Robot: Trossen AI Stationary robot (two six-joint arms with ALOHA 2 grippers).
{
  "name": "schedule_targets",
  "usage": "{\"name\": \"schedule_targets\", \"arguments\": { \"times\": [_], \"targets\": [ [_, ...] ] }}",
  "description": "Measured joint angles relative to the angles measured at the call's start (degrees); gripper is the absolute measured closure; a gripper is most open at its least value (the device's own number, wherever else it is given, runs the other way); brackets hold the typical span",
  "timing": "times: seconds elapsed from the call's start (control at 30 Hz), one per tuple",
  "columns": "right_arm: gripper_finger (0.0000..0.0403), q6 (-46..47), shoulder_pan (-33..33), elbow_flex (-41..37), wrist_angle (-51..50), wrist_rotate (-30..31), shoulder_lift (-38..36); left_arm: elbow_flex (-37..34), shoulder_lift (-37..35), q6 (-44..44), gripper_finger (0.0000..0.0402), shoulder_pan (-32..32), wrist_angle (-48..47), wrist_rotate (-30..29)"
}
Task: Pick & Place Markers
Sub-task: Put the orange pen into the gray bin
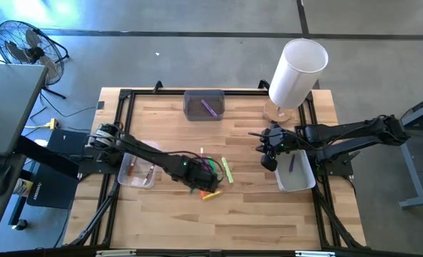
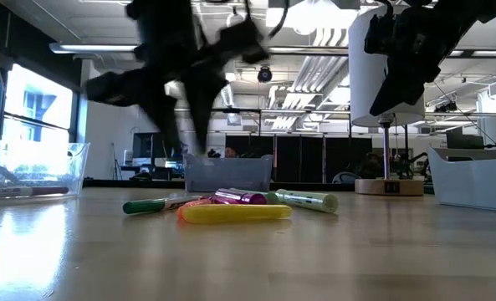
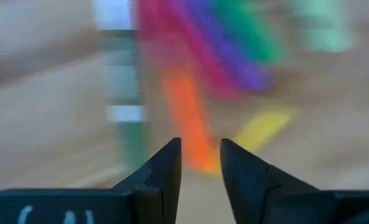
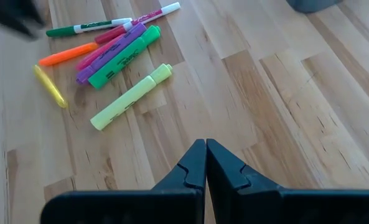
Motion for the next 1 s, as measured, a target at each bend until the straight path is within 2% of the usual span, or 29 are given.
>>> {"name": "schedule_targets", "arguments": {
  "times": [0.2,0.47,0.7,1.0],
  "targets": [
    [0.0403,0.4,0.0,0.0,0.0,-0.3,0.0,0.1,0.8,0.0,0.0294,0.1,-1.6,2.8],
    [0.0403,0.6,0.0,0.0,-0.2,-0.3,0.0,0.1,2.2,-0.1,0.0294,0.3,-1.6,0.4],
    [0.0403,0.6,0.0,0.0,-0.2,-0.4,0.0,0.5,6.0,-0.1,0.0294,0.1,5.3,3.8],
    [0.0403,0.6,0.0,0.0,0.0,-0.8,0.0,0.4,8.9,-0.3,0.0294,0.1,6.3,5.7]
  ]
}}
